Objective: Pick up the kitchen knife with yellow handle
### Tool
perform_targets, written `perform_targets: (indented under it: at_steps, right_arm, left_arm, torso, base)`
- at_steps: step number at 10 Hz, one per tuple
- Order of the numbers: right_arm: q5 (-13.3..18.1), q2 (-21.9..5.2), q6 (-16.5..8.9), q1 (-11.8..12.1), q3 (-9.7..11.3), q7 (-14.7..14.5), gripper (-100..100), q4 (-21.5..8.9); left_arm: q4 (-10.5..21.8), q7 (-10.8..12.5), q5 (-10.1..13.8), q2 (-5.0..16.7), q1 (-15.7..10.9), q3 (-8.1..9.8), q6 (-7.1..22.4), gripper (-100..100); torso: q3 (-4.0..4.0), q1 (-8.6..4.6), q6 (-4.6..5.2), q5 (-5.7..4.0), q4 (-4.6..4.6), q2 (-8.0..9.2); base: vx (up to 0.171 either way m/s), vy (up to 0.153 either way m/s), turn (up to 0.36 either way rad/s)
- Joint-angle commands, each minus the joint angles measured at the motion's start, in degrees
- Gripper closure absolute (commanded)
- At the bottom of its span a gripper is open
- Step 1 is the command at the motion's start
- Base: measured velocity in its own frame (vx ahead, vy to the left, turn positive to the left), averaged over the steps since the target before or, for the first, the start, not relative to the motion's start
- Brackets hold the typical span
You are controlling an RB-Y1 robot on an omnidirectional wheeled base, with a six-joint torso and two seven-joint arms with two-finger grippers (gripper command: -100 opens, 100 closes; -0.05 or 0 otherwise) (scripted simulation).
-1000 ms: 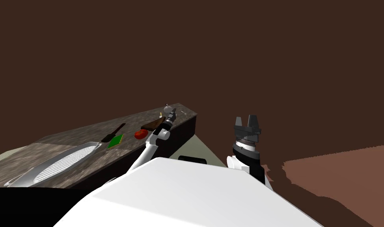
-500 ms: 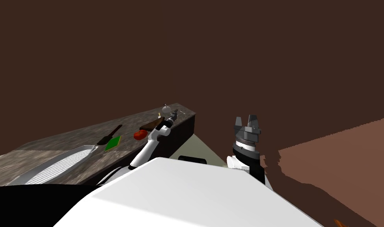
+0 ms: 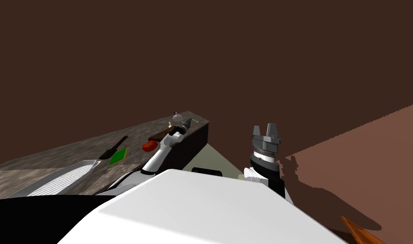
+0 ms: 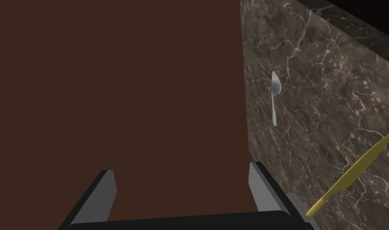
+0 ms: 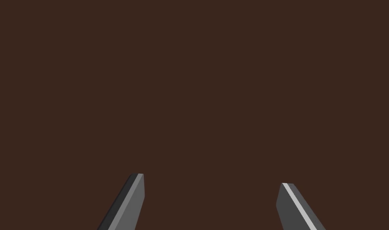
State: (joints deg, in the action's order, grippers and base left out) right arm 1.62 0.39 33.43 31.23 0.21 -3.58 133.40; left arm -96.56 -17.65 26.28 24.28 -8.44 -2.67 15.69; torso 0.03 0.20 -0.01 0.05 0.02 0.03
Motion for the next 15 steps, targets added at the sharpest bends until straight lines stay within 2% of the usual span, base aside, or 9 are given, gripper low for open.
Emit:
perform_targets:
  at_steps: [1,2,5,7,8,10,11,13,15]
  right_arm:
    - [0.0,0.0,0.0,0.0,0.0,0.0,0,0.0]
    - [0.0,0.0,0.0,0.0,0.0,0.0,0,0.0]
    - [0.0,0.0,0.0,0.0,0.0,0.0,0,0.0]
    - [0.0,0.0,0.0,0.0,0.0,0.0,0,0.0]
    - [0.0,0.0,0.0,0.0,0.0,0.0,0,0.0]
    - [0.0,0.0,0.0,0.0,0.0,0.0,0,0.0]
    - [0.0,0.0,0.0,0.0,0.0,0.0,0,0.0]
    - [0.0,0.0,0.0,0.0,0.0,0.0,0,0.0]
    - [0.0,0.0,0.0,0.0,0.0,0.0,0,0.0]
  left_arm:
    - [0.9,-0.7,0.3,0.3,-0.8,0.1,2.9,-100]
    - [0.9,-0.7,0.3,0.3,-0.8,0.1,3.8,-100]
    - [6.0,-2.6,2.3,2.8,-5.6,0.21,9.2,-100]
    - [6.8,-2.6,2.3,2.8,-5.6,0.21,11.8,-100]
    - [9.8,-3.6,3.1,4.0,-7.9,0.29,13.6,-100]
    - [9.9,-3.6,3.1,4.0,-7.9,0.29,15.9,-100]
    - [12.6,-4.5,3.9,5.1,-10.2,0.39,18.0,-100]
    - [13.0,-4.5,3.9,5.1,-10.2,0.39,20.0,-100]
    - [16.1,-5.3,4.5,6.2,-12.5,0.51,23.2,-100]
  torso:
    - [0.0,0.0,0.0,0.0,0.0,0.0]
    - [0.0,0.01,-0.04,0.01,0.0,0.0]
    - [-0.02,0.01,-0.04,0.01,-0.01,-0.03]
    - [-0.02,0.05,-0.05,0.02,-0.01,-0.04]
    - [-0.04,-0.02,-0.06,0.01,-0.02,-0.07]
    - [-0.04,0.03,-0.05,0.02,-0.02,-0.07]
    - [-0.05,-0.03,-0.06,0.01,-0.02,-0.08]
    - [-0.06,0.02,-0.06,0.02,-0.03,-0.1]
    - [-0.07,0.0,-0.01,0.0,-0.03,-0.13]
  base:
    - [-0.024,0.036,-0.077]
    - [-0.013,0.021,0.02]
    - [-0.023,0.037,-0.134]
    - [-0.01,0.033,-0.027]
    - [-0.006,0.029,-0.138]
    - [-0.007,0.032,-0.05]
    - [-0.001,0.037,-0.167]
    - [-0.004,0.029,-0.031]
    - [0.003,0.04,-0.126]
